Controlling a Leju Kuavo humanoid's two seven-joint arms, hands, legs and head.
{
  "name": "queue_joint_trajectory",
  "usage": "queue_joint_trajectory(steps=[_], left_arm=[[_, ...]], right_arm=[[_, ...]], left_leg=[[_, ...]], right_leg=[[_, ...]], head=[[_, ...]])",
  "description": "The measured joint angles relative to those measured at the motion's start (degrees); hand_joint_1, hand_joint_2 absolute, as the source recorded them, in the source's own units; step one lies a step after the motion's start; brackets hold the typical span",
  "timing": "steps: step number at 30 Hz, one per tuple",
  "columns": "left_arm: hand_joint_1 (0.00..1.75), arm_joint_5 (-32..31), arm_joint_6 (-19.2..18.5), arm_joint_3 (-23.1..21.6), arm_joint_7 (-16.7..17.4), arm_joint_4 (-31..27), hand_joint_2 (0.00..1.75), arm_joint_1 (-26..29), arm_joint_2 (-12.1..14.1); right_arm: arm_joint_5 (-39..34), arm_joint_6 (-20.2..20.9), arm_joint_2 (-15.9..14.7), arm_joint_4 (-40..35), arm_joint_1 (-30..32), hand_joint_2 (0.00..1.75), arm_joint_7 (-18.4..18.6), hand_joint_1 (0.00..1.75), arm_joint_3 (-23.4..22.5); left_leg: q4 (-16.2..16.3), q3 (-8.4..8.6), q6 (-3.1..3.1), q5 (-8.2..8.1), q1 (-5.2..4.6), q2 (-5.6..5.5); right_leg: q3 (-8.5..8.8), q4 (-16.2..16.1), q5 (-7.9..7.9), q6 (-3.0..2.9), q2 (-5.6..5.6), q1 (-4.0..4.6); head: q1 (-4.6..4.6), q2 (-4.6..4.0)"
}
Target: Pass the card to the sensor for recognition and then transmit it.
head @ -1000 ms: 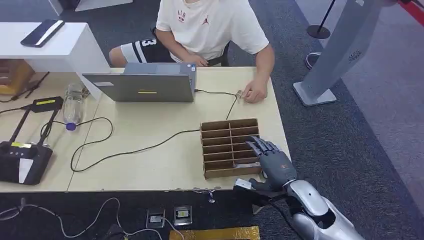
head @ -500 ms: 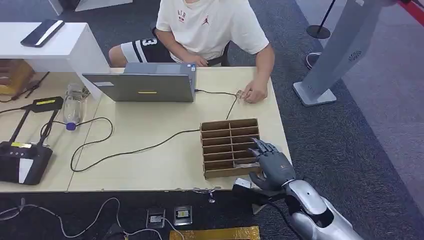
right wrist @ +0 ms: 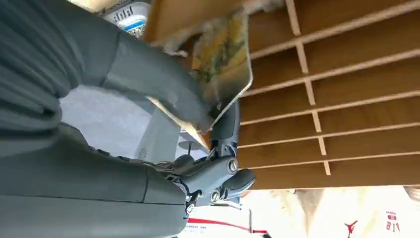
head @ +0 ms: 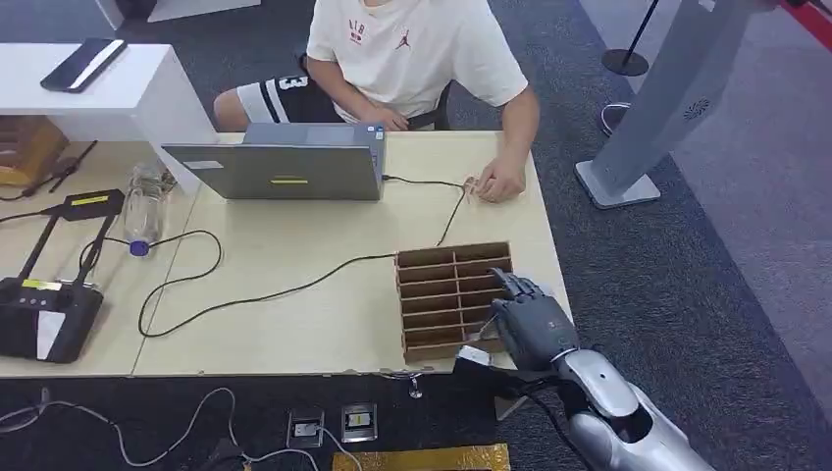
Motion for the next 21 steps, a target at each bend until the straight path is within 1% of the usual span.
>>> queue_joint_trajectory(steps=[18,21], left_arm=[[0.00,-0.5,0.0,0.0,0.0,0.0,0.00,0.0,-0.1],[0.00,-0.5,0.0,0.0,0.0,0.0,0.00,0.0,-0.1]], right_arm=[[-0.3,-0.4,0.0,0.0,0.0,1.75,0.2,1.75,0.0],[-0.2,-0.9,0.0,0.0,0.0,1.75,0.3,1.75,0.0]], left_leg=[[0.0,0.01,0.00,0.00,0.00,0.00],[0.0,0.01,0.00,0.00,0.00,0.00]], right_leg=[[0.00,0.0,0.00,0.00,0.01,0.00],[0.00,0.0,0.00,0.00,0.01,0.00]], head=[[0.00,0.00],[0.00,0.00]])
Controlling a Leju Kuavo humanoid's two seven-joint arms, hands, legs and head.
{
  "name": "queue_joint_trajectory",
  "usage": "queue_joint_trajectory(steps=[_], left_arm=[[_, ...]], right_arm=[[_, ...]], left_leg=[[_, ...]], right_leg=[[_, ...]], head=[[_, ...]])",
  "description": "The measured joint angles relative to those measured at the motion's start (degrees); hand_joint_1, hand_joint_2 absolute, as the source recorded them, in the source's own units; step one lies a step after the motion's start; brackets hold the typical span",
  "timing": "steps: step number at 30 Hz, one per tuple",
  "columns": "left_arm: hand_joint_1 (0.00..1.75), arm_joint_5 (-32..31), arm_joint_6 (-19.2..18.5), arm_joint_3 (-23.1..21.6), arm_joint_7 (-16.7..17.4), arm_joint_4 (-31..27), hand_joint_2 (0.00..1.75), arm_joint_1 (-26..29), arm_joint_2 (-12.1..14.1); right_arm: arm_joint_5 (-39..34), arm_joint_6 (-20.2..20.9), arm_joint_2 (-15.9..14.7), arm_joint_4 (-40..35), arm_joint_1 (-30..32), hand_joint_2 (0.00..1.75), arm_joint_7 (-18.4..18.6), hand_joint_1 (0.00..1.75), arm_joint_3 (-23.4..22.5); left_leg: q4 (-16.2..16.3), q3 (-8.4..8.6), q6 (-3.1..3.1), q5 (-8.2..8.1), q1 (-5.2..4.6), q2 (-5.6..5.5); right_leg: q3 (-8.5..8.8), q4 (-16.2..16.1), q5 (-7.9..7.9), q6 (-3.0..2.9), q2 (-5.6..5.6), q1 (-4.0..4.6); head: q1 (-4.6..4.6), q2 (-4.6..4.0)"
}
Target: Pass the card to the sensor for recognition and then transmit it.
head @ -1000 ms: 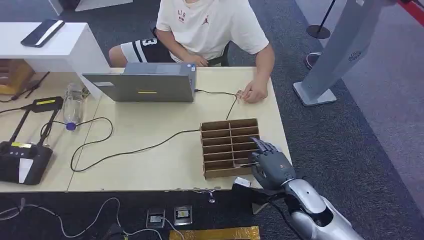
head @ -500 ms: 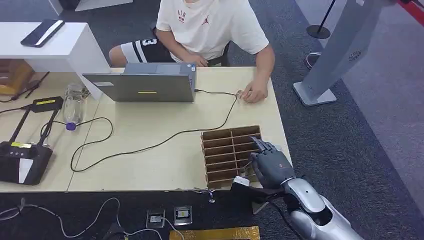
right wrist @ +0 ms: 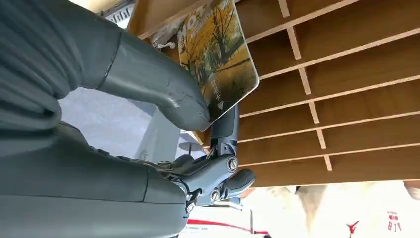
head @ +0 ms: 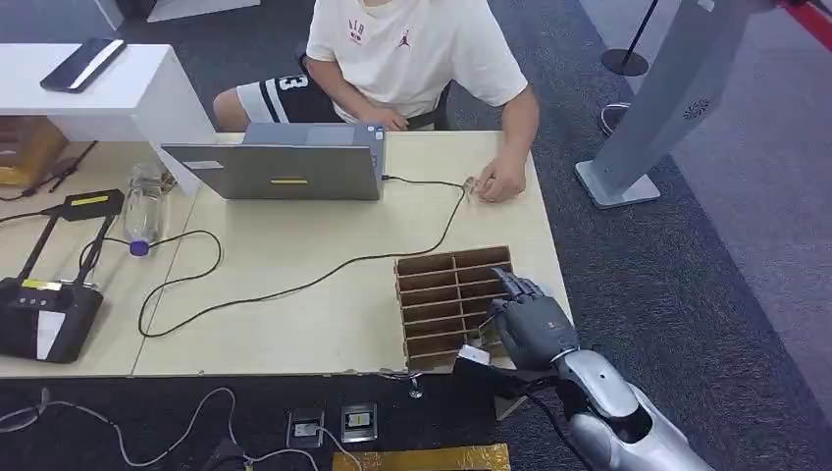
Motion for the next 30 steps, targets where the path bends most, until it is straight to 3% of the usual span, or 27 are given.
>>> queue_joint_trajectory(steps=[5,16,24,30], left_arm=[[0.00,-0.1,0.1,0.0,0.0,0.0,0.00,0.0,-0.1],[0.00,-1.3,0.8,0.0,-0.5,0.0,0.00,-0.5,-0.5],[0.00,-1.6,1.2,0.0,-0.7,0.0,0.00,-0.7,-0.8],[0.00,-1.8,1.2,0.0,-1.0,0.0,0.00,-0.9,-1.2]], right_arm=[[0.7,-1.1,0.0,0.0,-0.5,1.75,-0.1,1.75,-0.7],[0.9,-6.1,-1.2,3.0,-13.6,1.75,-9.4,1.75,-10.5],[2.0,-7.3,-1.0,5.5,-17.2,1.75,-10.8,1.75,-15.2],[2.7,-7.5,-0.5,7.7,-19.6,1.75,-12.4,1.75,-16.1]], left_leg=[[0.0,0.00,0.00,0.00,0.00,0.00],[0.0,0.03,0.02,0.03,-0.03,0.03],[0.0,-0.02,0.01,0.01,-0.03,0.01],[0.0,-0.02,0.01,0.02,-0.03,0.00]], right_leg=[[0.00,0.0,0.00,0.00,0.00,0.00],[0.00,0.0,0.07,0.04,0.02,-0.04],[-0.01,0.0,0.06,0.03,0.00,-0.03],[0.01,0.0,0.06,0.03,0.00,-0.03]], head=[[0.00,0.00],[-0.02,0.00],[0.00,0.00],[-0.02,0.00]])
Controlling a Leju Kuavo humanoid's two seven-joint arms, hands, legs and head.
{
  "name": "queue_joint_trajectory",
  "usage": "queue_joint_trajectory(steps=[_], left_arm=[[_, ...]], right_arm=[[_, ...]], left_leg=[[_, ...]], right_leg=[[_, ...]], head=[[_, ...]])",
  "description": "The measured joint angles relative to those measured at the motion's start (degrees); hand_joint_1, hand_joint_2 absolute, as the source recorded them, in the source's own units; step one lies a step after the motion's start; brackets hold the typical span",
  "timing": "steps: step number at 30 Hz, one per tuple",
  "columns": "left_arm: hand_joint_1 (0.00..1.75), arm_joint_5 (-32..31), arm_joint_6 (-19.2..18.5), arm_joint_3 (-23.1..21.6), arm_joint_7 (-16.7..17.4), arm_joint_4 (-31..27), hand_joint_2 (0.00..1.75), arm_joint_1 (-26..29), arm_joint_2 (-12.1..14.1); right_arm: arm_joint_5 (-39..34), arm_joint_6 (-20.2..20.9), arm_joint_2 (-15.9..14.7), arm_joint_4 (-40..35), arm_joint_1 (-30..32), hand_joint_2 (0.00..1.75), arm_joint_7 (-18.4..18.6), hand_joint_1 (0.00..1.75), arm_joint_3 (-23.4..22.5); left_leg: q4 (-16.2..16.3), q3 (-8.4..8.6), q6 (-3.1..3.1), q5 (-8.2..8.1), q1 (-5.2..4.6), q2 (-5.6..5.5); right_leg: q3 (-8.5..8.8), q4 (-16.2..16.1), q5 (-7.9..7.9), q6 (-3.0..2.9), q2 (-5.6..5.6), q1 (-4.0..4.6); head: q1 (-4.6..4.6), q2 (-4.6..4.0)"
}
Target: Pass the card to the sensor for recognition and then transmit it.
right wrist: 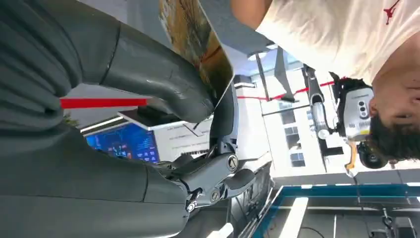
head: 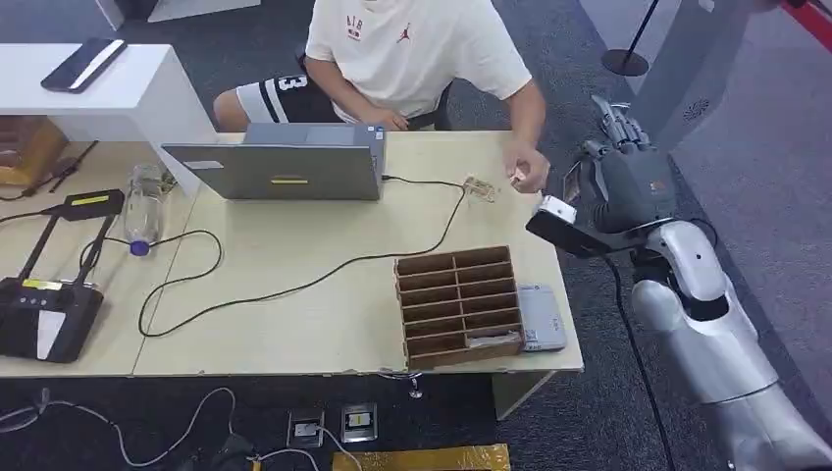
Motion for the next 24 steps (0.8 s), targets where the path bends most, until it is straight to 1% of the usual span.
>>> queue_joint_trajectory(steps=[3,6,7,10,13,17,22,24], left_arm=[[0.00,-1.1,-0.2,0.0,0.0,0.0,0.00,-0.4,-0.1],[0.00,-2.3,-1.3,0.0,0.0,0.0,0.00,-1.0,-0.1],[0.00,-2.7,-1.7,0.0,0.1,0.0,0.00,-1.3,-0.1],[0.00,-3.5,-2.5,0.0,0.6,0.0,0.00,-2.2,0.0],[0.00,-3.7,-2.7,0.0,0.7,0.0,0.00,-2.8,-0.1],[0.00,-3.7,-3.3,0.0,0.7,-0.1,0.00,-3.1,-0.1],[0.00,-3.1,-3.3,0.0,0.7,-0.1,0.00,-3.0,-0.1],[0.00,-3.0,-3.3,0.0,0.7,-0.1,0.00,-2.9,-0.1]], right_arm=[[0.1,0.2,0.5,2.4,-1.8,1.75,-1.4,1.75,0.1],[0.1,0.3,1.6,5.9,-5.2,1.75,-3.5,1.75,0.4],[0.1,0.0,2.2,7.3,-6.7,1.75,-4.6,1.75,0.6],[0.3,-2.8,4.7,15.3,-14.0,1.75,-8.1,1.75,1.6],[0.3,-4.1,7.1,22.9,-19.8,1.75,-9.0,1.75,2.4],[0.9,-6.5,10.4,31.6,-24.4,1.75,-10.2,1.75,4.1],[1.9,-7.8,13.7,39.5,-26.9,1.75,-10.3,1.75,6.0],[2.0,-8.0,14.6,41.5,-27.3,1.75,-10.3,1.75,6.4]], left_leg=[[0.0,-0.01,0.01,0.01,0.00,0.00],[0.0,-0.04,0.01,0.02,0.00,0.00],[0.0,-0.06,0.01,0.04,0.00,0.00],[0.0,-0.04,-0.02,0.08,-0.01,0.00],[0.0,-0.07,-0.07,0.13,0.03,-0.27],[0.0,-0.08,-0.07,0.13,0.04,-0.26],[0.0,-0.08,-0.07,0.13,0.04,-0.26],[0.0,-0.08,-0.07,0.13,0.04,-0.27]], right_leg=[[0.01,0.0,0.00,0.00,0.00,0.00],[0.03,0.0,0.01,0.01,0.00,0.00],[0.02,0.1,0.01,0.01,-0.01,0.00],[-0.04,0.1,0.03,0.02,0.00,-0.01],[0.00,0.1,0.02,0.01,-0.17,0.02],[-0.03,0.1,0.02,0.00,-0.12,0.03],[-0.03,0.1,0.01,-0.01,-0.14,0.03],[-0.02,0.1,0.01,-0.01,-0.16,0.03]], head=[[0.02,0.00],[0.04,0.00],[-0.02,0.00],[0.00,0.00],[0.02,0.00],[0.00,0.00],[0.02,0.00],[0.02,0.00]])
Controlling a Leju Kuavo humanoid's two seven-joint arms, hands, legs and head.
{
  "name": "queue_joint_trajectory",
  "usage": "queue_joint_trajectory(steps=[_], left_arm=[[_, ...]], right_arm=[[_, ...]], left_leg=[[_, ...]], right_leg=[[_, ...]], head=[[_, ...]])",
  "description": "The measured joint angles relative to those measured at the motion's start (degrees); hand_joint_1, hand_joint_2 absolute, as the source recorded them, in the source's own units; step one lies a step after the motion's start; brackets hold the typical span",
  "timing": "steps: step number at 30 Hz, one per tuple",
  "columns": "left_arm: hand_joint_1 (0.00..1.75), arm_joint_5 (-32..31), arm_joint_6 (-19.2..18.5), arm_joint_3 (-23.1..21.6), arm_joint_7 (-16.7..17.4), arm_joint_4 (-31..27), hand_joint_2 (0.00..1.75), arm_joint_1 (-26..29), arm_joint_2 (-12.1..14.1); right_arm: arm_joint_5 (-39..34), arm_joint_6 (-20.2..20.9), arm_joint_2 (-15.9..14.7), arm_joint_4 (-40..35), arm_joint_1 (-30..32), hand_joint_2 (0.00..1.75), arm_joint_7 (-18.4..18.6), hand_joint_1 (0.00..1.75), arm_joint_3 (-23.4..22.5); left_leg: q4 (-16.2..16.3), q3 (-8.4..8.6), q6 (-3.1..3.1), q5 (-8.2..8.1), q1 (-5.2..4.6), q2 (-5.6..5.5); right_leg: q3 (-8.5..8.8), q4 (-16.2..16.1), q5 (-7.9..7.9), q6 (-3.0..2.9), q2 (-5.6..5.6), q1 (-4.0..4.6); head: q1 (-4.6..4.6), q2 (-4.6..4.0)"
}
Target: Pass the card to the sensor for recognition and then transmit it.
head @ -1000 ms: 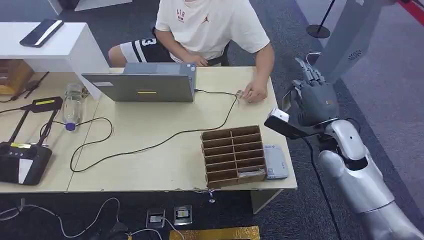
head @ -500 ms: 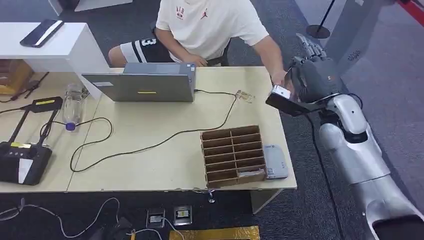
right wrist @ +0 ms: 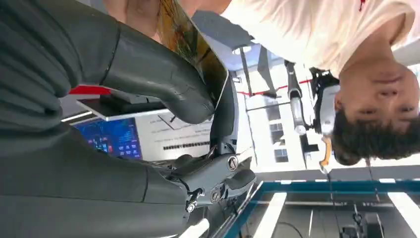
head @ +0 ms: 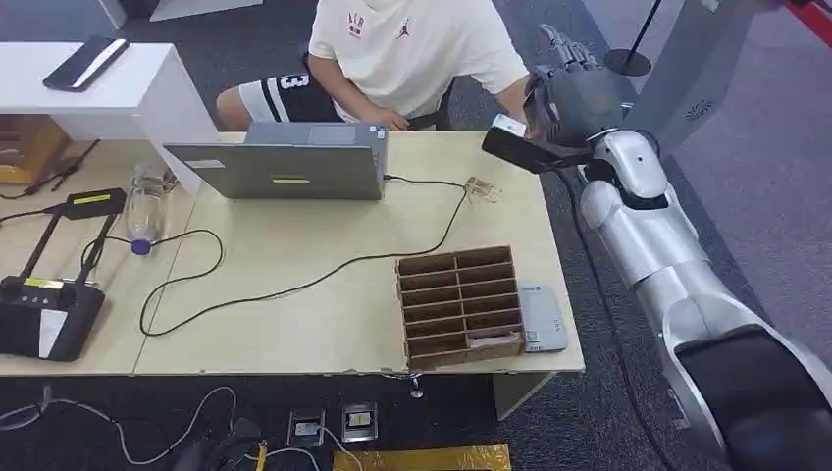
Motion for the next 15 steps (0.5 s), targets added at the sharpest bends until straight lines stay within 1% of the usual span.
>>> queue_joint_trajectory(steps=[5,6,7,15], left_arm=[[0.00,0.1,-0.1,0.0,0.0,0.0,0.00,0.3,0.0],[0.00,0.1,-0.1,0.0,0.0,0.0,0.00,0.3,0.1],[0.00,0.1,-0.1,0.0,0.0,0.0,0.00,0.4,0.1],[0.00,0.3,0.0,0.0,0.0,0.0,0.00,0.5,0.0]], right_arm=[[-0.3,-0.2,1.2,4.0,-0.6,1.75,-0.3,1.75,0.9],[-0.4,-0.2,1.4,4.6,-0.6,1.75,-0.3,0.24,1.0],[-0.4,-0.3,1.5,5.0,-0.7,1.75,-0.3,0.00,1.1],[-2.5,-3.8,2.4,8.0,-0.6,1.75,-1.0,0.00,1.5]], left_leg=[[0.0,0.02,0.00,0.00,-0.01,0.01],[0.0,0.02,0.00,0.00,-0.01,0.01],[0.0,0.02,0.00,0.00,-0.01,0.01],[0.0,0.02,0.00,0.00,0.00,0.01]], right_leg=[[0.00,0.0,0.00,0.00,0.03,-0.01],[0.00,0.0,0.00,0.00,0.03,-0.01],[0.00,0.0,0.01,0.01,0.03,-0.01],[-0.01,0.0,0.00,0.00,0.05,0.00]], head=[[0.00,0.00],[0.00,0.00],[0.00,0.00],[0.00,0.00]])
